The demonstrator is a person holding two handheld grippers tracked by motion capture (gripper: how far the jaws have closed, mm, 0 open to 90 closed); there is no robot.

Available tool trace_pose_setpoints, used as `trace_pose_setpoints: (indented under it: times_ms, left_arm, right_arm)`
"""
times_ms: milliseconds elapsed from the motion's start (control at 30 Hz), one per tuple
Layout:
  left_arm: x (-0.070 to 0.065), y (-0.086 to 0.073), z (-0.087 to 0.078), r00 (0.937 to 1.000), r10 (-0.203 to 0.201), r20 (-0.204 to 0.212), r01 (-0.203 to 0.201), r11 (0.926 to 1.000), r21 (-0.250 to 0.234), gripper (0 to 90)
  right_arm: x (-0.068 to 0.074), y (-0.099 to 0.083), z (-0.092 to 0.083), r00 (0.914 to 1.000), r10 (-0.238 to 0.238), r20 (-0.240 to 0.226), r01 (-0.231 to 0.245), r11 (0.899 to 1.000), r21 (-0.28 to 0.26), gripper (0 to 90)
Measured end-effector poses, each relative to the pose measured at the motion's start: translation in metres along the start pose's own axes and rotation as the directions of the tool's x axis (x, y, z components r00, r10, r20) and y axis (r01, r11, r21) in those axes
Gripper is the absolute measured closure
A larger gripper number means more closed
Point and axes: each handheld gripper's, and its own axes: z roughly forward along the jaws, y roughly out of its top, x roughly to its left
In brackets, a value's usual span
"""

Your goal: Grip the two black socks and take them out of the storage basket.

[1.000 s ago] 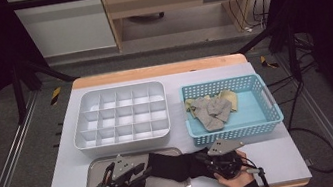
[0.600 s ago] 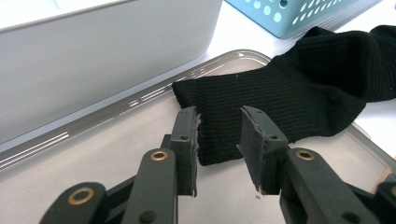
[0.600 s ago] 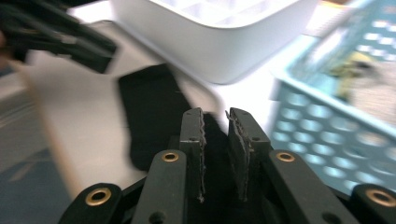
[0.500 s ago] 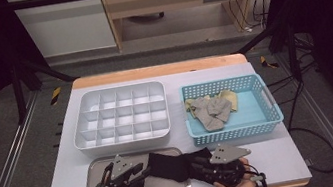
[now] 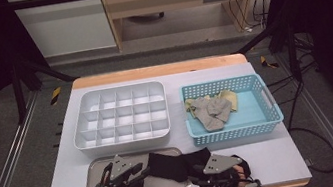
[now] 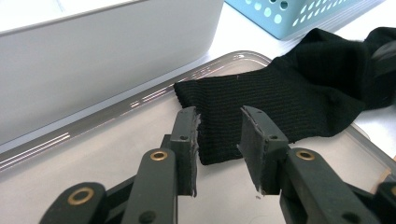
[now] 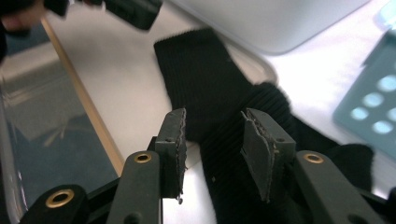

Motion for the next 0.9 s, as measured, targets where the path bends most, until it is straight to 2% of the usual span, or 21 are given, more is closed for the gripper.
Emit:
trace_pose_setpoints:
  times_ms: [100,200,233,300,433,533,600,667,800,867,900]
  left_arm:
    - [0.0,0.0,0.0,1.0,-0.001,-0.001,0.001,1.0,0.0,65.6]
    - [0.001,0.0,0.0,1.0,-0.003,0.001,0.003,1.0,-0.001,65.6]
    - [0.001,0.0,0.0,1.0,-0.003,0.001,0.003,1.0,-0.002,65.6]
    - [0.001,0.0,0.0,1.0,-0.004,0.001,0.004,1.0,-0.002,65.6]
    - [0.001,0.0,0.0,1.0,-0.004,0.002,0.004,1.0,-0.002,65.6]
    - [0.001,0.0,0.0,1.0,-0.003,0.002,0.003,1.0,0.002,65.6]
    - [0.001,0.0,0.0,1.0,-0.002,0.0,0.002,1.0,0.002,65.6]
    - [0.0,0.0,0.001,1.0,0.0,0.0,0.0,1.0,0.003,65.6]
    - [0.001,0.0,0.001,1.0,-0.002,0.001,0.002,1.0,0.003,65.6]
    - [0.001,0.0,0.001,1.0,-0.002,0.002,0.002,1.0,0.004,65.6]
    - [0.001,0.0,0.001,1.0,-0.002,0.002,0.002,1.0,0.004,65.6]
  right_arm:
    - [-0.003,-0.006,0.009,1.0,-0.002,0.005,0.001,0.999,0.045,61.8]
    - [-0.007,-0.009,0.011,0.9996,-0.009,0.026,0.007,0.998,0.065,75.3]
    - [-0.009,-0.009,0.01,0.9996,-0.003,0.029,0.001,0.998,0.064,82.1]
    - [-0.013,-0.009,0.006,0.9993,0.027,0.024,-0.028,0.997,0.066,90.0]
    - [-0.021,-0.008,-0.004,0.998,0.061,0.018,-0.061,0.998,0.03,90.0]
    - [-0.022,-0.006,-0.012,0.9983,0.052,0.027,-0.052,0.999,-0.012,90.0]
    - [-0.023,-0.004,-0.014,0.9972,0.051,0.055,-0.049,0.998,-0.046,80.9]
    - [-0.026,-0.003,-0.012,0.9954,0.059,0.076,-0.054,0.996,-0.064,76.6]
    - [-0.033,0.002,-0.007,0.9958,0.069,0.06,-0.065,0.996,-0.064,68.5]
    - [-0.034,0.002,0.0,0.9965,0.077,0.031,-0.076,0.997,-0.03,70.4]
    - [-0.034,0.002,0.0,0.9965,0.077,0.031,-0.076,0.997,-0.03,70.4]
